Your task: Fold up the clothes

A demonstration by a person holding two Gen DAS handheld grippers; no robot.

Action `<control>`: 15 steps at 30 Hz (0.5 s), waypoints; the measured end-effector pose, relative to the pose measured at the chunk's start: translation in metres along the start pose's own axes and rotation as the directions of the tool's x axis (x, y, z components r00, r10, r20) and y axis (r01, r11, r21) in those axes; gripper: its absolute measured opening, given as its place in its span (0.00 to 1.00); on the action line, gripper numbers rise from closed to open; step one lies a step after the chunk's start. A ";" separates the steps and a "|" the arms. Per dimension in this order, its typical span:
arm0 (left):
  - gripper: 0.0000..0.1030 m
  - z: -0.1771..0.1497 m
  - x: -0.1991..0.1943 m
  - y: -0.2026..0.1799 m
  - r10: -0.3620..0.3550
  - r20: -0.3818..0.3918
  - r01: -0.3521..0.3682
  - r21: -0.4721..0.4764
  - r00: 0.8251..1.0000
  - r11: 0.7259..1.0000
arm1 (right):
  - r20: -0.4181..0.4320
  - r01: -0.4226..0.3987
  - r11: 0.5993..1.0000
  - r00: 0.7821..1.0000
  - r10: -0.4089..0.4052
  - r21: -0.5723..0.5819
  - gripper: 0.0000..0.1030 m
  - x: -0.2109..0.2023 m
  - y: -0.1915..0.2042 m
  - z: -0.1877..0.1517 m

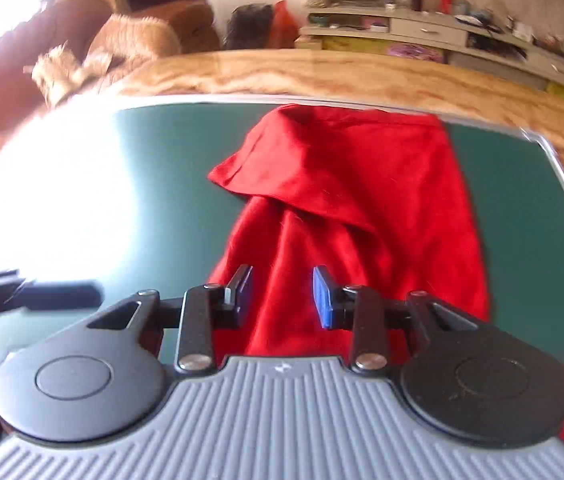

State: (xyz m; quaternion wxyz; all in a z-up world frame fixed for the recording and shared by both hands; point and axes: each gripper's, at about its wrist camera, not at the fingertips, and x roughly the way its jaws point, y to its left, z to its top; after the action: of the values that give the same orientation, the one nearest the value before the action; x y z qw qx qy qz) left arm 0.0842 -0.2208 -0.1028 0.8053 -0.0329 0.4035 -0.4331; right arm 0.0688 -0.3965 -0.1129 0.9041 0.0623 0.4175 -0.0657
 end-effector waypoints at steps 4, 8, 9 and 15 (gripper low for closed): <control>0.71 -0.016 -0.024 0.010 0.051 -0.014 -0.051 -0.005 0.999 0.999 | -0.027 0.126 0.989 0.991 -0.129 -0.075 0.28 0.029 0.021 0.004; 0.71 -0.027 -0.046 0.029 0.078 -0.019 -0.078 -0.045 0.997 0.996 | 0.001 0.116 0.993 0.993 -0.116 0.005 0.07 0.012 0.005 0.001; 0.71 -0.029 -0.051 0.034 0.075 -0.019 -0.076 -0.059 0.997 0.995 | 0.020 0.084 0.996 0.996 -0.085 0.034 0.07 0.000 0.002 0.000; 0.77 -0.031 -0.073 0.062 -0.163 0.040 0.168 -0.234 0.986 0.958 | 0.156 -0.467 0.883 0.877 0.455 0.048 0.07 -0.093 0.001 -0.001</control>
State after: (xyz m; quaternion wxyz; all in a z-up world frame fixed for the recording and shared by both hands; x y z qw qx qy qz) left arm 0.0826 -0.1200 -0.1034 0.7607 -0.1667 0.4398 -0.4474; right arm 0.0082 -0.3887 -0.0422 0.9174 0.1932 0.3229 0.1296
